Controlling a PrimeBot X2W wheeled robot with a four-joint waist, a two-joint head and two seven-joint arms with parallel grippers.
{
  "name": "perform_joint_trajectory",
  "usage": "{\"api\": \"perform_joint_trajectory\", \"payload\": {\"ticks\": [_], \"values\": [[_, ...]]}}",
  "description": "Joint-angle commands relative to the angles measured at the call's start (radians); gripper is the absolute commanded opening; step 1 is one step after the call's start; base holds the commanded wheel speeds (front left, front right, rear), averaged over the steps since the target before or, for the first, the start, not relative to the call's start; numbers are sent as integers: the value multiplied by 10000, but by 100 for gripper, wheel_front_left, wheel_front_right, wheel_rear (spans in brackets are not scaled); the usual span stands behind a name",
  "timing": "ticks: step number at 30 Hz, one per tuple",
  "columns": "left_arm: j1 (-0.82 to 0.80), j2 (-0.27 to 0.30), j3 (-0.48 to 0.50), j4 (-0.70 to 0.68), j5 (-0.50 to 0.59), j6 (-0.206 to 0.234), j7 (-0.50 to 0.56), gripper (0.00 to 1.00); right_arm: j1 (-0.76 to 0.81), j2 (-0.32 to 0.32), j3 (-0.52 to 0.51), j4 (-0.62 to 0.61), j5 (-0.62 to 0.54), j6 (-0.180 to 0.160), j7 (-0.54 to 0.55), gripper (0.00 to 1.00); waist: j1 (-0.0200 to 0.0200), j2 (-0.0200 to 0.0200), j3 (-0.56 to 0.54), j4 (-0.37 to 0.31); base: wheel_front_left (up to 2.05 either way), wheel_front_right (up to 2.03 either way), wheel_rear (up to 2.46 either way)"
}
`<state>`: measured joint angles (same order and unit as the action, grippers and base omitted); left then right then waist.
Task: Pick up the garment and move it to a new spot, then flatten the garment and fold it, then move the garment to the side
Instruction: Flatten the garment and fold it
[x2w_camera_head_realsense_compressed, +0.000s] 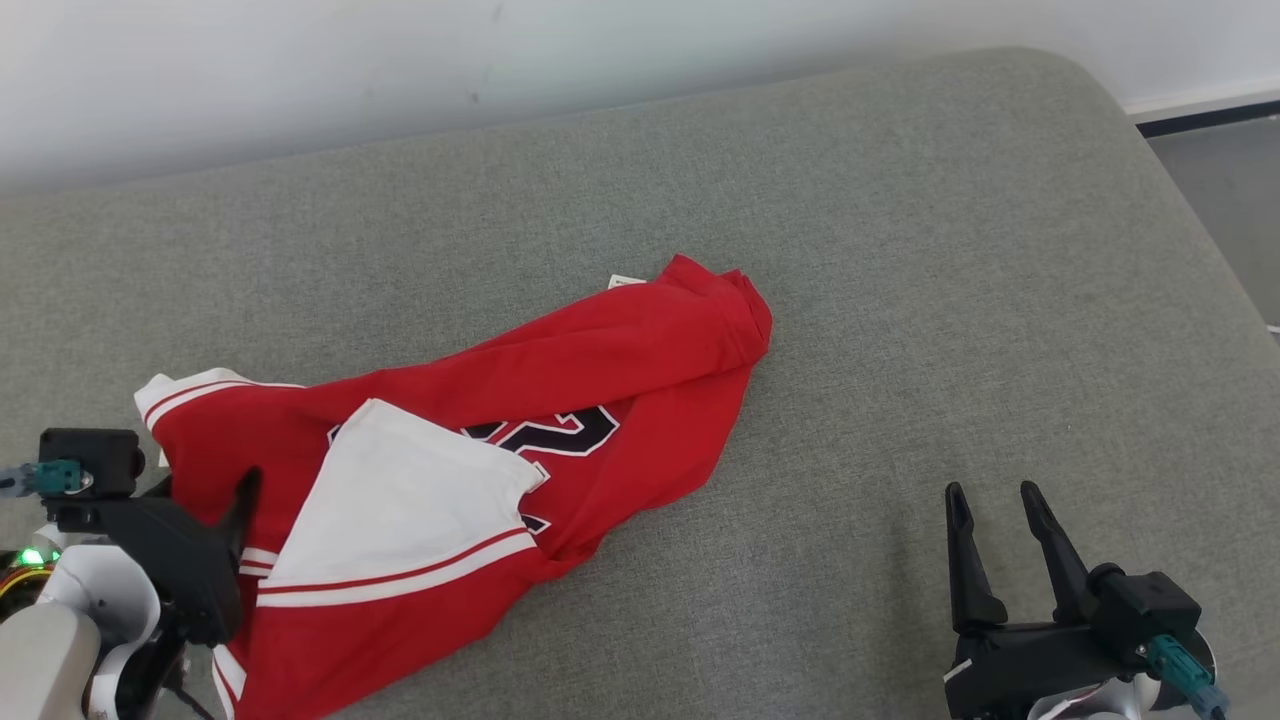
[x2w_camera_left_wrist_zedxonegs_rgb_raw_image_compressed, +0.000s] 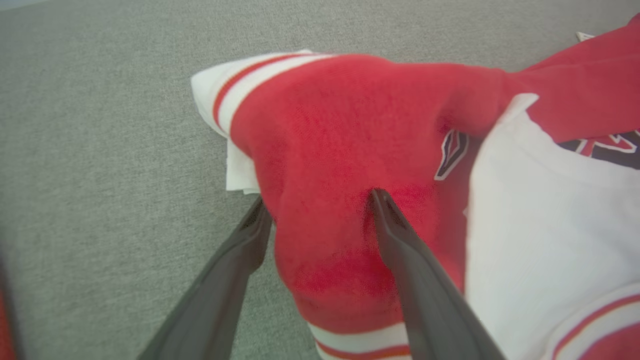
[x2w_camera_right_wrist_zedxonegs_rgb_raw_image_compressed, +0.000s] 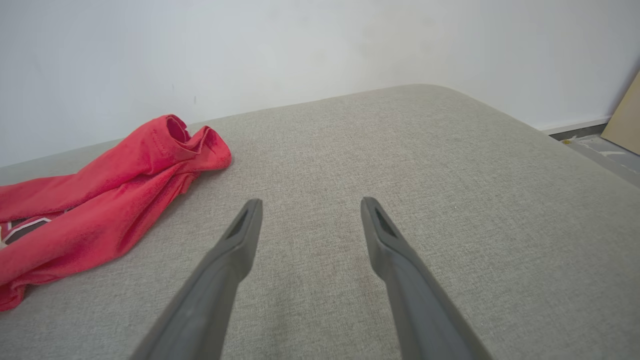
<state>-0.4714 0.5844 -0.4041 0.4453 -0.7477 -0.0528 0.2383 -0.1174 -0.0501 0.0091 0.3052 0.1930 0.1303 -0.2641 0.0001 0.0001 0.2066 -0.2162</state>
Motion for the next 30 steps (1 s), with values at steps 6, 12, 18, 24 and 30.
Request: {"api": "perform_joint_trajectory", "payload": {"ticks": [6, 12, 18, 24, 30], "values": [[-901, -22, -190, 233, 716, -172, -994, 0, -231, -3, 51, -13, 18, 7, -5, 100, -1, -1, 151, -98, 0, 0, 0], [-2580, -269, -496, 479, 1857, -269, -2531, 0, -263, -3, -85, -77, -149, 9, -5, 100, -1, -1, 161, -174, 0, 0, 0], [-3386, -422, -746, 1540, 2101, -394, -2671, 0, -298, -3, 13, -95, -97, 7, -5, 100, -1, -1, 189, -404, 0, 0, 0], [-3344, -441, -781, 2512, 2196, -375, -3360, 100, -140, -4, -63, -82, -34, 7, -5, 100, -1, -1, 142, -388, 0, 0, 0], [-3545, -545, -644, 2644, 2236, -293, -4358, 100, -22, -3, -304, -54, -237, 7, -5, 100, -1, -1, -83, -50, 0, 0, 0]]}}
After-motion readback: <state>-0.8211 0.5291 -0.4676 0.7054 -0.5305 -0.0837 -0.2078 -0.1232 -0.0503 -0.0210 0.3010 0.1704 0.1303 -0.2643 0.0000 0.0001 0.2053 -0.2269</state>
